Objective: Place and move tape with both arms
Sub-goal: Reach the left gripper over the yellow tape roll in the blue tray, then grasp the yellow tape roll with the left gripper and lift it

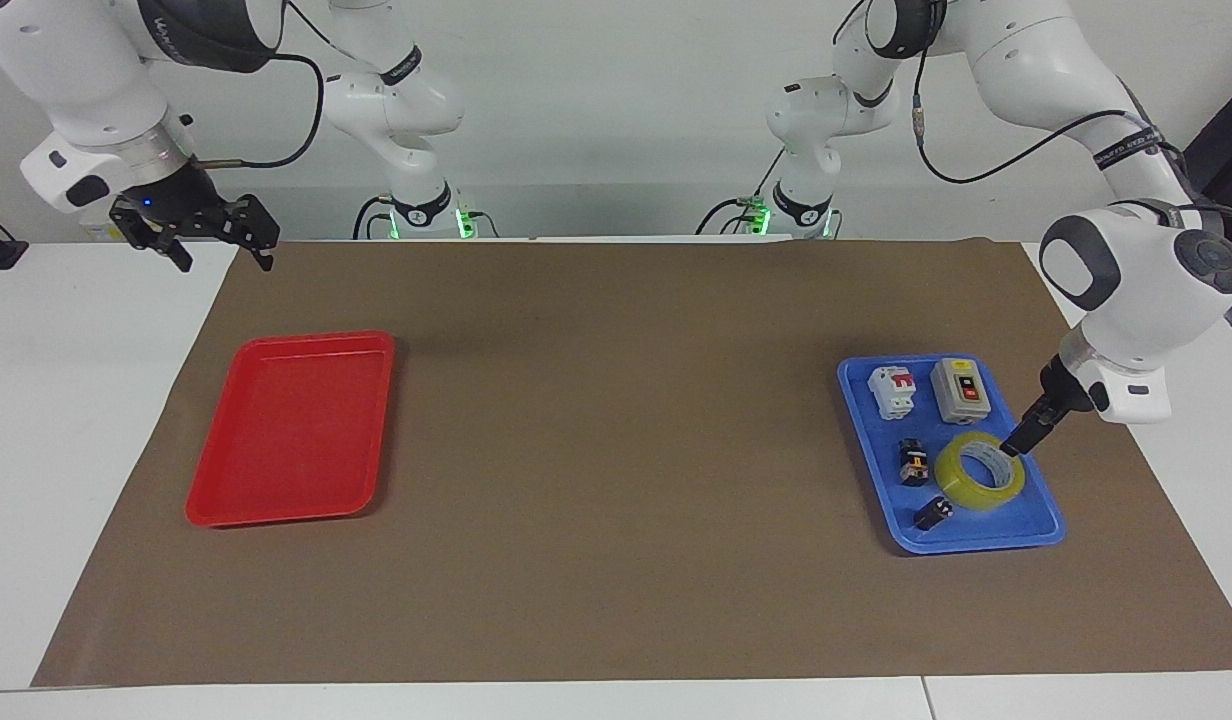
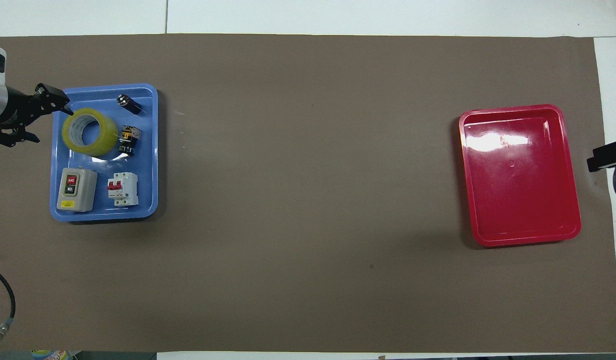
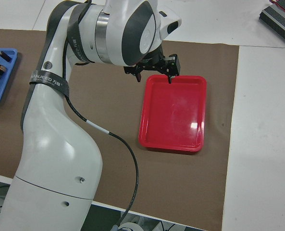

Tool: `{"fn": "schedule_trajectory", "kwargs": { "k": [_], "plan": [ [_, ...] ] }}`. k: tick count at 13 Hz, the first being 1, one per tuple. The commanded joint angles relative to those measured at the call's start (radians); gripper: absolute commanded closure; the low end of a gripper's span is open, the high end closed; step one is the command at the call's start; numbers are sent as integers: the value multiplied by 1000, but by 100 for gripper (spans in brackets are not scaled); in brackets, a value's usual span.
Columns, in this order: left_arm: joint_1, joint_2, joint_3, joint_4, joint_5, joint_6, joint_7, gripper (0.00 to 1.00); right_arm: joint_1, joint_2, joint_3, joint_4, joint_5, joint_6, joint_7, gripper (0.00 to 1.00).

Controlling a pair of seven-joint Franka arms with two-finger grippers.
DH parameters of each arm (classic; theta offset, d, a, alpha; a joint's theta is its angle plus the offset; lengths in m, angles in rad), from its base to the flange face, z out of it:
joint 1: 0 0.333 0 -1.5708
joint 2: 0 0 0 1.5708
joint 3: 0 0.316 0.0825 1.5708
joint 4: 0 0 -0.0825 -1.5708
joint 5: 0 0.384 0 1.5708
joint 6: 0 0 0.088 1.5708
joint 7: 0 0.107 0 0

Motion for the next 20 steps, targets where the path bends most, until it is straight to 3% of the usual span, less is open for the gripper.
{"fn": "schedule_trajectory", "kwargs": {
  "k": [1, 10, 11, 13, 14, 17, 20],
  "plan": [
    [17, -18, -2, -109, 14, 132, -17, 0, -4, -13, 2, -20, 14, 20, -14, 0],
    [28, 40, -4, -219, 14, 335, 58, 0, -2, -13, 2, -20, 14, 20, -14, 0],
    [34, 40, -4, -221, 14, 335, 60, 13, -2, -13, 2, -20, 14, 20, -14, 0],
    [23, 40, -2, -221, 14, 337, 47, 89, -2, -15, 2, -20, 14, 20, -14, 0],
    [24, 37, -2, -221, 14, 325, 53, 100, -2, -15, 2, -20, 14, 20, -14, 0],
    [32, 13, -1, -238, 14, 320, 57, 100, -2, -15, 2, -20, 14, 20, -13, 0],
    [32, -71, -2, -228, 14, 291, 81, 100, -2, -15, 2, -20, 14, 19, -16, 0]
  ]
}}
